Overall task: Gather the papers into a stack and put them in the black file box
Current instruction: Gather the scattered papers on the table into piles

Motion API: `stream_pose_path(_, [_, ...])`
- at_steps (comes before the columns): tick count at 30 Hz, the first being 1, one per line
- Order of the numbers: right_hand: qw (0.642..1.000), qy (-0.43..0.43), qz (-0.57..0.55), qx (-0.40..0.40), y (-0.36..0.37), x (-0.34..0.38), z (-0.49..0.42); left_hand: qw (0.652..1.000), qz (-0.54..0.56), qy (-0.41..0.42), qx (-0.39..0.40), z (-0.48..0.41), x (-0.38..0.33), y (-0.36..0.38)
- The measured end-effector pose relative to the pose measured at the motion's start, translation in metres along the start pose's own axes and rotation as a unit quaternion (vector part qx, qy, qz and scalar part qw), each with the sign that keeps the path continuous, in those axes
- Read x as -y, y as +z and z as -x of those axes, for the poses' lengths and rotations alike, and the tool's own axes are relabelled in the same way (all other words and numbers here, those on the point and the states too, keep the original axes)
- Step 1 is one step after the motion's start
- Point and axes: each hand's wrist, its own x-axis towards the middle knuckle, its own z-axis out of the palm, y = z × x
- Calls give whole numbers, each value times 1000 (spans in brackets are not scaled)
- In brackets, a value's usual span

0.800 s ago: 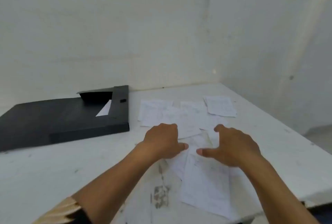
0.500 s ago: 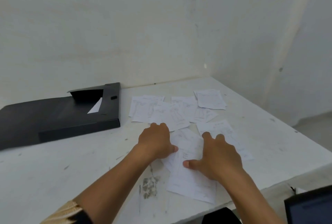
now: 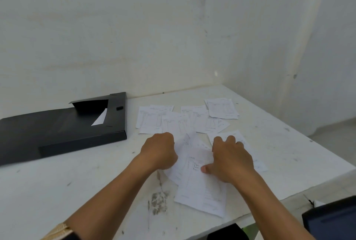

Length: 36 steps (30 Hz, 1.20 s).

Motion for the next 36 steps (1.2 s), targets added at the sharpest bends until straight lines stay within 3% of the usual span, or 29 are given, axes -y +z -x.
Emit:
stream_pose_path(5, [998,-62,-1,-25,-2,-4,-12,1000,1,17,8,8,9,-12])
stream_pose_path(12, [995,-77,-54,-36,-35,-25,-35,999,-3,29,18,18,19,-39])
stream_pose_path(14, [994,-59,-65,-66,-36,-30,-43,1000,6,23,5,18,21,-48])
stream_pose_path(16, [996,15,-23,-80,-32,-34,-44,1000,19,17,-9,14,24,-52])
stream_pose_path(18, [994,103,35,-32,-26,-37,-39,999,27,14,-17,9,25,-52])
stream_pose_path(20, [989,139,48,14,-18,-37,-32,999,34,15,-19,3,23,-49])
stream_pose_path(30, [988,135,-69,14,-12,-28,-34,992,122,35,-8,-14,15,-34])
stream_pose_path(36, [979,164,-111,-51,-26,-37,-41,986,166,21,-24,-17,24,-39])
